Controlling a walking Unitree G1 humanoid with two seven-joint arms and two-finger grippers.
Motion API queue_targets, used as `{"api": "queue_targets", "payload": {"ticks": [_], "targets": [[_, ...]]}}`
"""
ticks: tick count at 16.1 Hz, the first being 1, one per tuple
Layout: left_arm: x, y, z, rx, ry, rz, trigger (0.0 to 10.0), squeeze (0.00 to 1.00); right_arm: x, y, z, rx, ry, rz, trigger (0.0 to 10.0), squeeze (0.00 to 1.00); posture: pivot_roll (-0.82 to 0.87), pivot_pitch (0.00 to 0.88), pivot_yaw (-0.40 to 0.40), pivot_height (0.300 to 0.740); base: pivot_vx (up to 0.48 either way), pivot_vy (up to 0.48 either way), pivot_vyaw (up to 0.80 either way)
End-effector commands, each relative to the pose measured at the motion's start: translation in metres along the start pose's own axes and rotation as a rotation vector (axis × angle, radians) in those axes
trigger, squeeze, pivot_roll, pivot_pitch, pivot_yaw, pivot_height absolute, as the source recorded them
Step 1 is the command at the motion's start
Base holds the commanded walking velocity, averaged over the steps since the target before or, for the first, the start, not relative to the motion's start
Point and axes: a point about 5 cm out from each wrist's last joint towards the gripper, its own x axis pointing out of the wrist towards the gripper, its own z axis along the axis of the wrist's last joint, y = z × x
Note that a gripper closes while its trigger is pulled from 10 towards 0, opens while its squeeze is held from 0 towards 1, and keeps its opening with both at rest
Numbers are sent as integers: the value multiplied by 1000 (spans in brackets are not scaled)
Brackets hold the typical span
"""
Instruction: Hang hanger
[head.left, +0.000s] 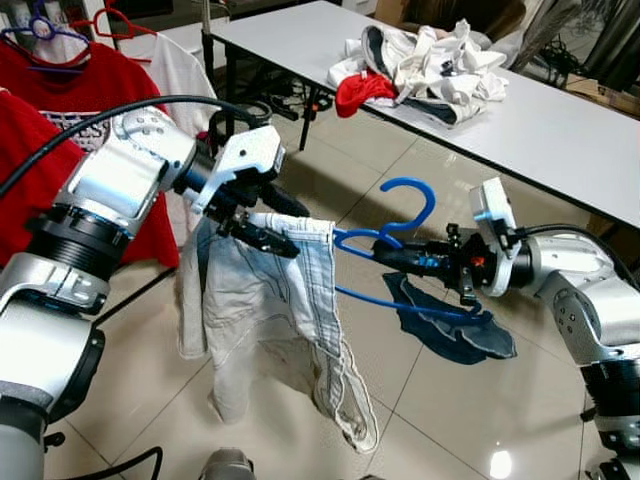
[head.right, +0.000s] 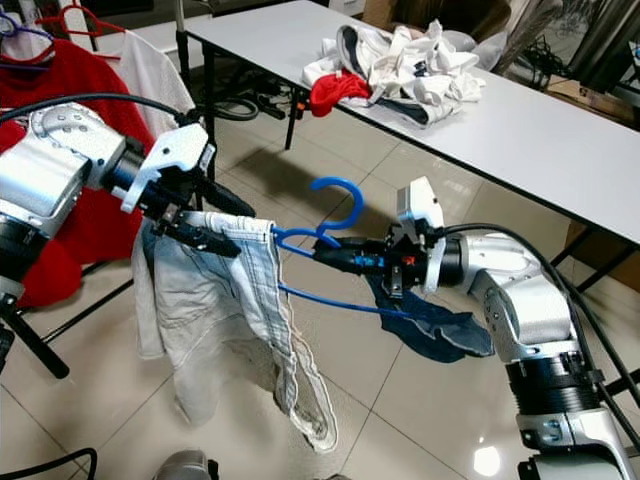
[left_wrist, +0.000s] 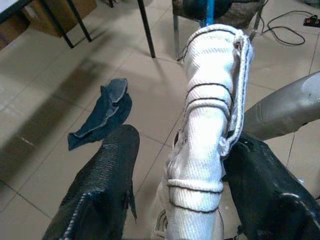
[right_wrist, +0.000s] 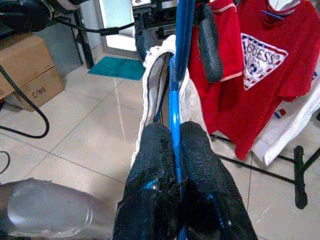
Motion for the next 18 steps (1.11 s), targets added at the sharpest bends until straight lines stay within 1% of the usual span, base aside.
{"api": "queue_targets", "payload": {"ticks": [1, 4, 6, 7, 10, 13, 14, 15, 17, 18], "targets": [[4, 0, -1, 2, 15, -4, 0, 0, -1, 1, 15, -56, -46, 15, 10000, 0, 135, 17, -111, 740, 0, 0, 0], [8, 0, -1, 2, 6, -4, 0, 0, 0, 0, 15, -59, -38, 24, 10000, 0, 131, 13, -123, 740, 0, 0, 0], [12, -6, -4, 2, 7, -53, 0, 0, 0, -1, 16, -62, -36, 27, 10000, 0, 130, 12, -125, 740, 0, 0, 0], [13, -7, -5, 0, 14, -60, 0, 0, 0, -2, 17, -63, -35, 27, 10000, 0, 131, 11, -126, 740, 0, 0, 0], [16, -9, -8, -1, 23, -64, 0, 0, 0, -3, 18, -66, -37, 27, 10000, 0, 131, 10, -126, 740, 0, 0, 0], [23, -12, -10, 16, 28, -62, 0, 0, 1, -4, 18, -67, -40, 15, 10000, 0, 130, 6, -123, 740, 0, 0, 0], [25, -12, -9, 20, 15, -62, 0, 0, 1, -5, 18, -48, -39, 6, 10000, 35, 129, 5, -122, 740, 0, 0, 0], [26, -13, -9, 17, 3, -64, 0, 0, 0, -6, 17, -25, -36, -2, 10000, 1000, 129, 5, -122, 740, 0, 0, 0], [28, -15, -11, 7, -10, -65, 0, 0, -2, -7, 14, -17, -13, -15, 10000, 1000, 127, 2, -116, 740, 0, 0, 0], [29, -15, -15, -7, -14, -37, 0, 0, -4, -7, 12, -14, -6, -22, 10000, 1000, 124, 1, -113, 740, 0, 0, 0]]}}
